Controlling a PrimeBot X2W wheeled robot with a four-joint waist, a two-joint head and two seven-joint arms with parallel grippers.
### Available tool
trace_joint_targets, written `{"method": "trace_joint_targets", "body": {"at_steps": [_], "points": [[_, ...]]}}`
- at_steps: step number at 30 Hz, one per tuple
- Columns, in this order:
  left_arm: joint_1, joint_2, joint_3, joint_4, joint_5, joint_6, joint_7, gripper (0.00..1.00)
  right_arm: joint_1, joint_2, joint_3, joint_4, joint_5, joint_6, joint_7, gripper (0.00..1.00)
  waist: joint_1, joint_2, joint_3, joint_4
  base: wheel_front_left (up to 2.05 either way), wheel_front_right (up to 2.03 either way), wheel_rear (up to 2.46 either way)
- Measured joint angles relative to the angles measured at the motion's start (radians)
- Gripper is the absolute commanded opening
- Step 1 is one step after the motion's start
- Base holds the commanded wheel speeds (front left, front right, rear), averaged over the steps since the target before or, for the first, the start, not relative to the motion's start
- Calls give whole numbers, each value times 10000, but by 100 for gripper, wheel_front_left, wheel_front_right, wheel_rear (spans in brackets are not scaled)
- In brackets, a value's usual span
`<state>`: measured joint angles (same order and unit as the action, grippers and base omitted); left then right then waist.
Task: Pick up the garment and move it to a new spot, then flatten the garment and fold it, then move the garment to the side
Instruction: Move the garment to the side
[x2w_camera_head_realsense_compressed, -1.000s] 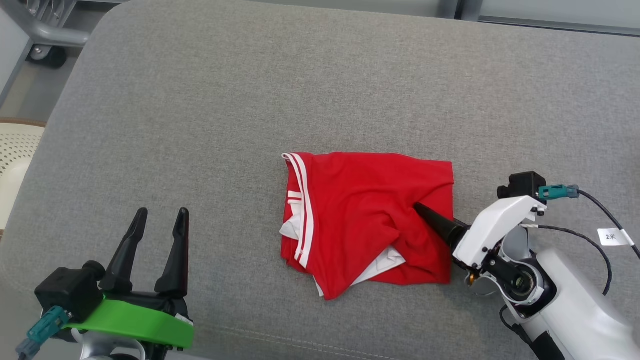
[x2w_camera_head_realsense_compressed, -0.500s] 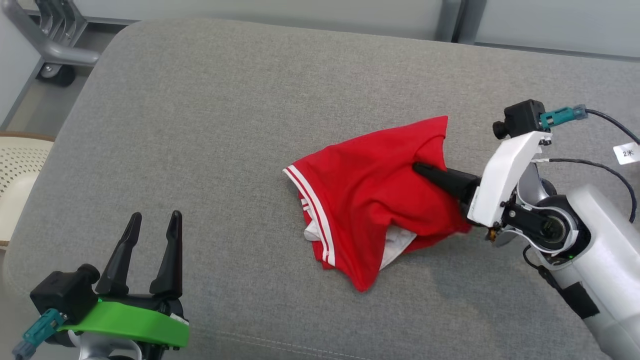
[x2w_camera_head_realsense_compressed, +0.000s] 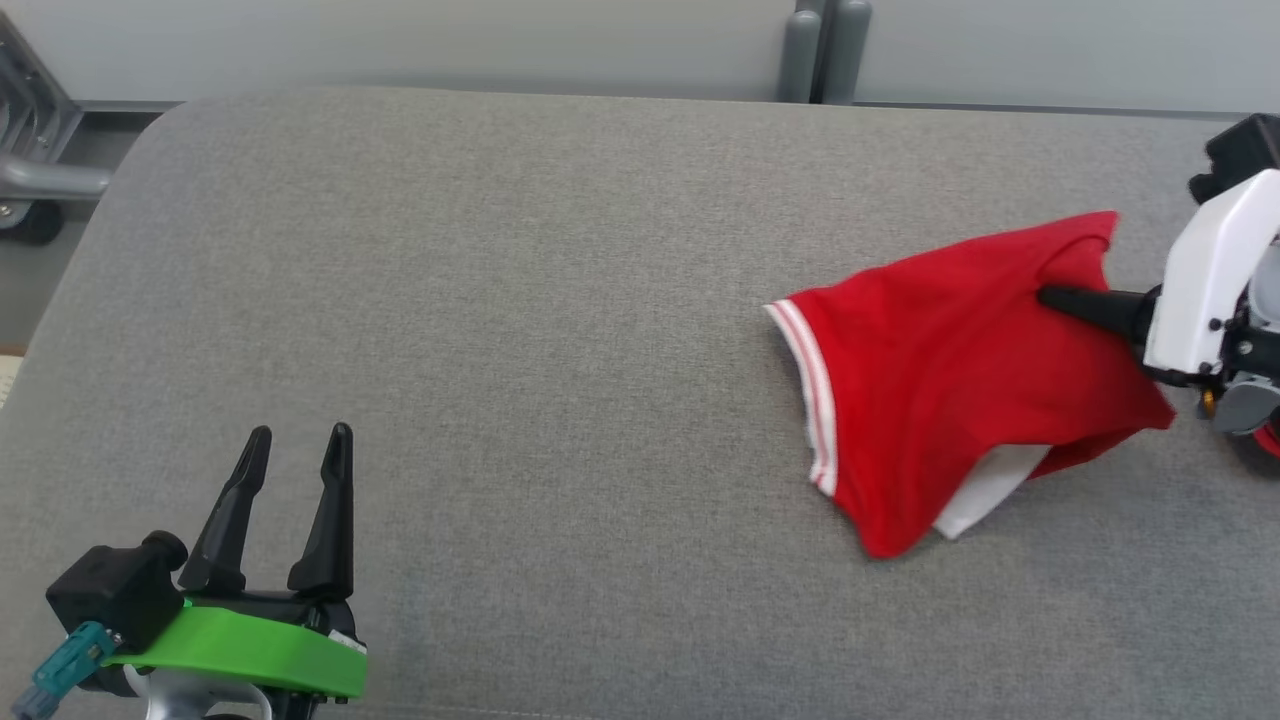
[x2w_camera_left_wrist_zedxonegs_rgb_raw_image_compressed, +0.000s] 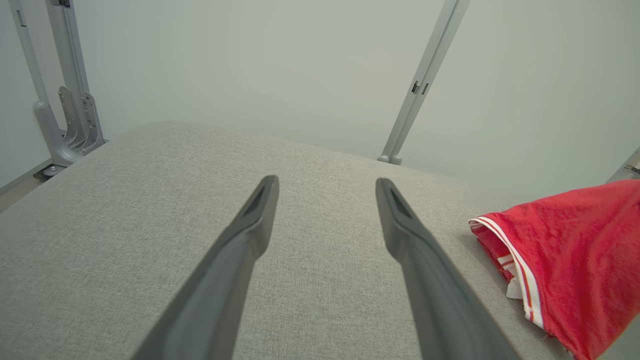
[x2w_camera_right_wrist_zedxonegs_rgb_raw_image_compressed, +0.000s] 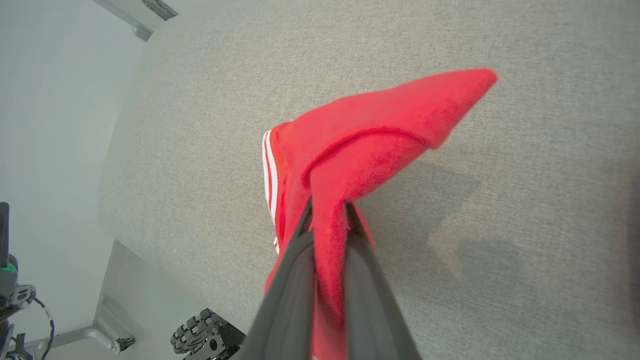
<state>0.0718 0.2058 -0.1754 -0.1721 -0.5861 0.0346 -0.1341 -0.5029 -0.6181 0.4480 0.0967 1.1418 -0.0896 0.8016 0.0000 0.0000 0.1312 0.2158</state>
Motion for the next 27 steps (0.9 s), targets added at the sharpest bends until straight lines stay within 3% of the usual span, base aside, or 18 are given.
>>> {"method": "trace_joint_targets", "body": {"at_steps": [3,9,14,19,27], "points": [[7,0,-67,-38,0,-6,12,100,-15,-451,-278,61,12,-98,288,0,0,0,-32,-248,0,0,0],[12,63,-65,-117,0,-8,65,100,-76,-548,-330,-117,171,-194,913,0,0,0,-44,-733,0,0,0],[6,115,-217,-376,2,-96,190,100,-351,-1319,-790,-100,13,-307,1164,0,0,0,90,-1091,0,0,0],[-75,115,-301,-652,2,-130,295,100,-686,-2102,-1425,-6,-288,-355,1250,0,0,0,494,-1241,0,0,0],[-570,121,-495,-1005,63,-157,585,100,-1145,-2573,-2362,456,-499,-357,1135,0,0,0,1475,-1316,0,0,0]]}}
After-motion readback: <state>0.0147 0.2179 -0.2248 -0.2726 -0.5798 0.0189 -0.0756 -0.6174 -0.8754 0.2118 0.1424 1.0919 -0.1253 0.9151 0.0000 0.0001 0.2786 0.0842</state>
